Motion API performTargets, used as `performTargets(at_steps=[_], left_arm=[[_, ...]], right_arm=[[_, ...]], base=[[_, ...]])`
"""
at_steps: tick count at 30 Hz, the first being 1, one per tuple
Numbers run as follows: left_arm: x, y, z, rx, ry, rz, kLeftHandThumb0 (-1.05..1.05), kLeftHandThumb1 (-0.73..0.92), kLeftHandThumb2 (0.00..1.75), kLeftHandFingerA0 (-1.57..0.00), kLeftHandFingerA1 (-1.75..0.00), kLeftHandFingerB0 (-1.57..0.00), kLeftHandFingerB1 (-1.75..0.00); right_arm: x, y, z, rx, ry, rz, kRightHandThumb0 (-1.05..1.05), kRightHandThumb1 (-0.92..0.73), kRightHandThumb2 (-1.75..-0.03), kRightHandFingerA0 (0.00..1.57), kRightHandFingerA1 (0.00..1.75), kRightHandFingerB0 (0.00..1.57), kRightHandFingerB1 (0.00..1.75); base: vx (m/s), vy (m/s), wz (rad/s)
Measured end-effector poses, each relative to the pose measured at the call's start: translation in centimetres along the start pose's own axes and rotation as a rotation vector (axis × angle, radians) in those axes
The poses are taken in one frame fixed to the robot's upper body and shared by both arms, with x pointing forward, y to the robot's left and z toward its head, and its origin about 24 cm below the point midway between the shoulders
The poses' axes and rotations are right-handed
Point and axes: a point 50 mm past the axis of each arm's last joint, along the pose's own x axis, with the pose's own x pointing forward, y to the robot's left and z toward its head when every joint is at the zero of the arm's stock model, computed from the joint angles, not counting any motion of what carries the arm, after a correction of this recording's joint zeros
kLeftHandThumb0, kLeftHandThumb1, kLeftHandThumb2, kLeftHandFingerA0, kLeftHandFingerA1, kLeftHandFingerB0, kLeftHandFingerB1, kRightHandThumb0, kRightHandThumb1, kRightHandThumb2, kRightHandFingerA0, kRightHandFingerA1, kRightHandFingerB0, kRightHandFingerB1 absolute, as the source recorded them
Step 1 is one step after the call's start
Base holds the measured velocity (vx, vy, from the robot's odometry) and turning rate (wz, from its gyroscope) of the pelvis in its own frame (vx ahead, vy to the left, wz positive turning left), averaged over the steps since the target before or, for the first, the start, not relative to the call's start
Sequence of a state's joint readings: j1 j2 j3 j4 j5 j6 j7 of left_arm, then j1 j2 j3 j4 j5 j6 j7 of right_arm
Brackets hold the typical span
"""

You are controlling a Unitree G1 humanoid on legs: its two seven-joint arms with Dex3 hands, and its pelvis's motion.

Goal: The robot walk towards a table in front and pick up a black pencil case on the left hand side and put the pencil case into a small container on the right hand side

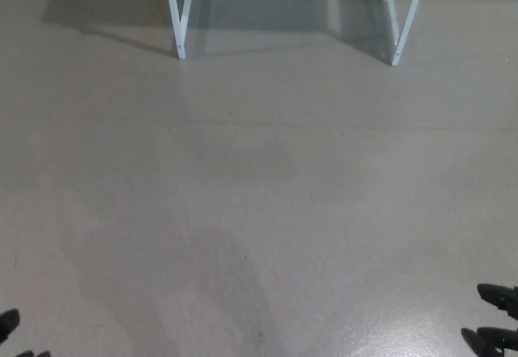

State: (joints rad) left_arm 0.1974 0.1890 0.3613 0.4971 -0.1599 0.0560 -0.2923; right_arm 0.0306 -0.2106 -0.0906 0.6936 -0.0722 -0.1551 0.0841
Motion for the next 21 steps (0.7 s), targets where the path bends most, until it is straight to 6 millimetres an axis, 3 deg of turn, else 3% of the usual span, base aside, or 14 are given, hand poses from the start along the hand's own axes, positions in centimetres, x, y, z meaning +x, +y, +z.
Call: performTargets(at_steps=[4, 8, 13, 14, 21], left_arm=[[-0.5, 0.1, -0.4, -0.046, 0.003, -0.023, -0.11, 0.67, 0.6, -0.31, -0.35, -0.19, -0.29], [-1.7, 0.3, -2.1, -0.062, 0.051, -0.041, -0.13, 0.67, 0.62, -0.25, -0.34, -0.19, -0.3], [-3.0, 0.4, -3.6, -0.066, 0.091, -0.058, -0.11, 0.69, 0.6, -0.29, -0.35, -0.18, -0.29], [-3.2, 0.5, -3.9, -0.069, 0.101, -0.06, -0.14, 0.68, 0.62, -0.23, -0.34, -0.16, -0.3], [-4.6, 0.6, -5.9, -0.085, 0.166, -0.068, -0.14, 0.67, 0.6, -0.31, -0.35, -0.19, -0.29]], right_arm=[[-0.3, -0.2, -0.2, -0.004, -0.011, 0.008, -0.36, -0.44, -0.64, 0.52, 0.47, 0.38, 0.42], [-1.4, -0.1, -1.8, -0.003, 0.021, 0.027, -0.34, -0.45, -0.63, 0.53, 0.46, 0.37, 0.42], [-2.5, -0.2, -3.1, -0.015, 0.052, 0.043, -0.36, -0.44, -0.64, 0.52, 0.47, 0.37, 0.42], [-2.7, -0.2, -3.4, -0.017, 0.058, 0.046, -0.36, -0.45, -0.64, 0.52, 0.47, 0.36, 0.42], [-3.6, 0.0, -4.5, -0.041, 0.081, 0.073, -0.38, -0.44, -0.65, 0.54, 0.48, 0.37, 0.43]], base=[[0.0, 0.0, 0.0], [0.07, 0.011, 0.0], [-0.05, -0.028, 0.04], [0.0, 0.0, 0.0], [0.08, 0.232, -0.07]])
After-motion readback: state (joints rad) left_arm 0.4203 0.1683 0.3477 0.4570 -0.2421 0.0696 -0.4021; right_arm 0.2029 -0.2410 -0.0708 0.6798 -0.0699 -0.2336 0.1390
